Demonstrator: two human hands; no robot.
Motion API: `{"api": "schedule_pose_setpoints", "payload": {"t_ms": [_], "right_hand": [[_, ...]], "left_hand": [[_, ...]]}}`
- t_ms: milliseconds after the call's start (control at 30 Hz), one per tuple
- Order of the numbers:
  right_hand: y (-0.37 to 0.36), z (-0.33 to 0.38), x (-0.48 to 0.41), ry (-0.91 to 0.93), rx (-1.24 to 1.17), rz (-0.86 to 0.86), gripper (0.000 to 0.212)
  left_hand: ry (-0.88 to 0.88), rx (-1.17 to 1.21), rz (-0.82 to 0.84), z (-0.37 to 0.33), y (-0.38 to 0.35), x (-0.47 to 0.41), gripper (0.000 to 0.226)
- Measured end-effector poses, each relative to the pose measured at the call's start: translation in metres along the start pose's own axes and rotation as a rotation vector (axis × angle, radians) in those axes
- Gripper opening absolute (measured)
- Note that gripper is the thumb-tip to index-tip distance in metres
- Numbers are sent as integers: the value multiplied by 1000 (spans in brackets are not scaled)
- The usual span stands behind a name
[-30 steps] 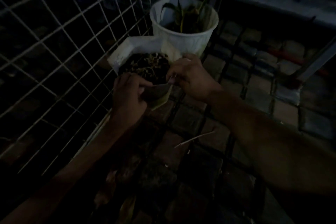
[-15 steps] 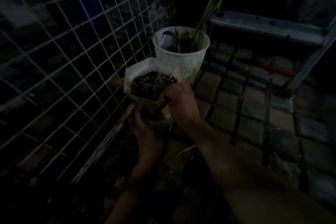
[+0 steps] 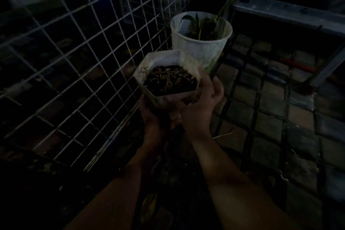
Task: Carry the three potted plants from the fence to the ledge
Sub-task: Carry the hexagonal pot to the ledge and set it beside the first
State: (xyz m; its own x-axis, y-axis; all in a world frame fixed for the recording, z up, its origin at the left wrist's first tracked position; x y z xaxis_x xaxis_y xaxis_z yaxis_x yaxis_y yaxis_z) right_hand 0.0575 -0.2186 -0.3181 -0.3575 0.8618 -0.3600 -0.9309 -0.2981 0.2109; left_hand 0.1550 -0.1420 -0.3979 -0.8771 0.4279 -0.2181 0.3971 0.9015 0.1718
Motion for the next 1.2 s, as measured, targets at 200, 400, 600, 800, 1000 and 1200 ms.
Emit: {"api": "schedule_pose_setpoints", "payload": {"t_ms": [200,400,600,800,1000,1200], "right_hand": [[5,-46,-6,-179,-216,332,112],[7,-76,-5,-312,-97,424,114],[1,-86,-10,-350,-92,454,117],[-4,-96,-14,-418,-97,498,106],[-6,-95,-17,-444,-249,450,86],[-2,-97,-8,-479,-326,463,87]], "left_hand": [[-31,118,-59,-23,3,-1,110],[62,65,37,7,-4,-13,130],[105,58,111,18,-7,-17,140],[127,131,91,25,-6,-24,135],[192,177,142,15,3,-27,145],[168,133,160,12,9,-19,147]]}}
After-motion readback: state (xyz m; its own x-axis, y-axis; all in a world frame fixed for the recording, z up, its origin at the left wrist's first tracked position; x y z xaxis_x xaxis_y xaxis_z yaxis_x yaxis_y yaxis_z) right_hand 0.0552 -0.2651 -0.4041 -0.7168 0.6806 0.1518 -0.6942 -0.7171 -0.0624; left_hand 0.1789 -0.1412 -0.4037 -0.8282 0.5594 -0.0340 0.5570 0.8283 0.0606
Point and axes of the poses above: each hand's wrist, its own x-axis away from the middle knuckle, its own y-axis out of the back of the hand, z = x × y, the point moved 3 cm from there along -x, towards the middle knuckle, and after that the axes turned 5 degrees about -y, right-handed, at the moved point
